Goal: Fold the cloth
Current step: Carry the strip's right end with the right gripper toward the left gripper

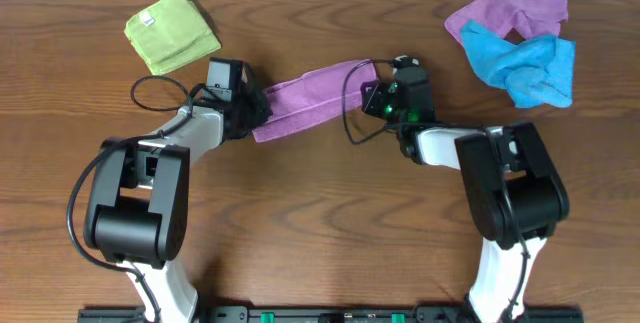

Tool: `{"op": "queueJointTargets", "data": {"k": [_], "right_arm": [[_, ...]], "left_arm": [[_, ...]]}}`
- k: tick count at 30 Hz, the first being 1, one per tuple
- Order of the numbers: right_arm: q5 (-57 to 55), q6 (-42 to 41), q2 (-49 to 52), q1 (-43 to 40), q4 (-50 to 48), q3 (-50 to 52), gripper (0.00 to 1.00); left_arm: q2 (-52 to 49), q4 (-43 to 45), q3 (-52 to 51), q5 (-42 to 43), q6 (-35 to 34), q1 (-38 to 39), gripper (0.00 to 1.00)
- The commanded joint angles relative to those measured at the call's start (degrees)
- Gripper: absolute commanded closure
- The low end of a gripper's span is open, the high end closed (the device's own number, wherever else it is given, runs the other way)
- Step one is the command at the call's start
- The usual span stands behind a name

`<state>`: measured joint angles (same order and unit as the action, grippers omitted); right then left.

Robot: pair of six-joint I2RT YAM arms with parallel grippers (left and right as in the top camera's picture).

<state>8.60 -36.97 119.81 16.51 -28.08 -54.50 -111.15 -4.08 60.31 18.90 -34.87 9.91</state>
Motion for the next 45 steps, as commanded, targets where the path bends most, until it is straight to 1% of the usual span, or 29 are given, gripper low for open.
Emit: {"op": "queueJointTargets", "data": {"k": [1, 4, 7, 9, 15, 21, 25, 36, 45], "right_arm": [[-1.9, 3.7, 5.2, -0.2, 2.3, 3.2, 0.98], [0.7, 5.2, 4.5, -0.5, 0.7, 3.2, 0.99], [1.2, 9.2, 1.6, -0.5, 1.0, 3.2, 0.99], [1.3, 12.1, -1.6, -0.3, 3.0, 3.2, 0.99], [1.3, 17.2, -11.0, 1.2, 8.6, 3.2, 0.99], [1.3, 19.3, -18.6, 3.8, 12.8, 3.2, 0.99], [1.3, 19.9, -21.6, 6.1, 14.0, 3.2, 0.99], [2.1, 19.9, -22.8, 14.8, 14.1, 3.2, 0.99], [2.1, 19.9, -22.8, 18.3, 13.4, 3.2, 0.99]], "left_arm": [[-2.0, -1.9, -0.8, 0.2, 0.8, 0.3, 0.94], [-2.0, -2.0, -0.8, 1.1, 0.8, 0.3, 0.94], [-2.0, -1.9, -0.8, 2.5, 0.8, 0.3, 0.94], [-2.0, -2.0, -0.8, 3.0, 0.8, 0.3, 0.94], [-2.0, -2.1, -0.8, 2.8, -0.3, 0.3, 0.94], [-2.0, -2.1, -0.8, 3.2, -1.3, 0.3, 0.94], [-2.0, -2.1, -0.8, 3.7, -1.5, 0.3, 0.94], [-2.0, -2.1, -0.8, 4.0, -1.6, 0.3, 0.94], [-1.4, -2.1, -0.5, 5.2, -0.7, 0.3, 0.94]]}}
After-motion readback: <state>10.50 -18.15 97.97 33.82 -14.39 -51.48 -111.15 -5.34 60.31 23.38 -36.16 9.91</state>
